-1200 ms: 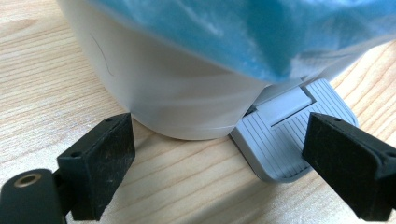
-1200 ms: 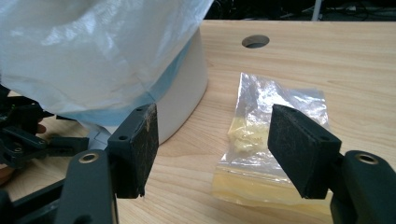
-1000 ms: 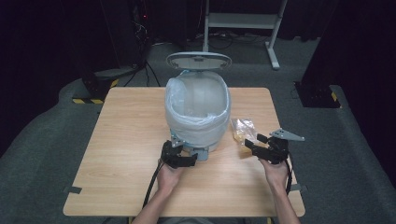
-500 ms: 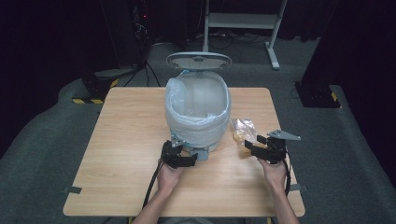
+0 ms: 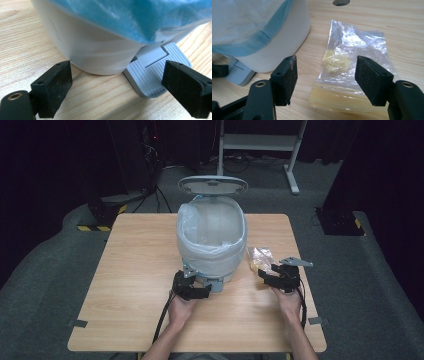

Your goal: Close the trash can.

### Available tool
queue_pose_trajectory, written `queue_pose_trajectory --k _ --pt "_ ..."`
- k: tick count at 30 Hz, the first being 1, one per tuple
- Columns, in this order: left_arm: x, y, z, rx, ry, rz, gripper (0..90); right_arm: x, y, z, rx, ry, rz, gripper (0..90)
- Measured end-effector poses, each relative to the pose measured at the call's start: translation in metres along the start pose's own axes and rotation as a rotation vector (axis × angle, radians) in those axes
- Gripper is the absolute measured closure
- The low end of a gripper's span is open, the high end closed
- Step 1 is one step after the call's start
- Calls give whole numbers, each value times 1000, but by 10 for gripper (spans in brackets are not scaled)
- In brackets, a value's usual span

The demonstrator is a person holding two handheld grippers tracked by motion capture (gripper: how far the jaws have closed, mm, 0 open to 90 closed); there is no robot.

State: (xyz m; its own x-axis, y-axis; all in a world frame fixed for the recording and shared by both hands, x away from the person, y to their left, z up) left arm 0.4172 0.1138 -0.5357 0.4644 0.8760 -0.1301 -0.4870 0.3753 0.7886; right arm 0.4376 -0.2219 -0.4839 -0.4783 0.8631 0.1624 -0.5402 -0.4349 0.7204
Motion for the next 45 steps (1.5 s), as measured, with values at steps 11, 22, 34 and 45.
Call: queue_pose_trajectory --k 11,22,34,45 --pt "0 0 0 2 2 -1 96 0 -20 1 43 6 -29 349" --pt "0 0 0 1 2 0 97 0 -34 -1 82 16 -74 348" --pt "0 0 0 1 1 0 99 2 -46 -3 133 28 -126 355" --pt "0 0 0 1 2 0 99 1 -54 -6 177 40 -141 414"
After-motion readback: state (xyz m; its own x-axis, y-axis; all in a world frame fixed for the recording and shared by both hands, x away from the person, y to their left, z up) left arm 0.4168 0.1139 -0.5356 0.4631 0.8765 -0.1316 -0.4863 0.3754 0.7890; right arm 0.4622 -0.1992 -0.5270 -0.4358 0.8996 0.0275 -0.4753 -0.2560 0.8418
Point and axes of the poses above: each handheld gripper's, and its own axes: y roughly backward along the jaws, z roughly out of its top, x roughly to its left, the point moved 1 cm from there along -y, roughly forward along the jaws, and after that the axes turned 12 degrees about x, right-handed, at the moved point
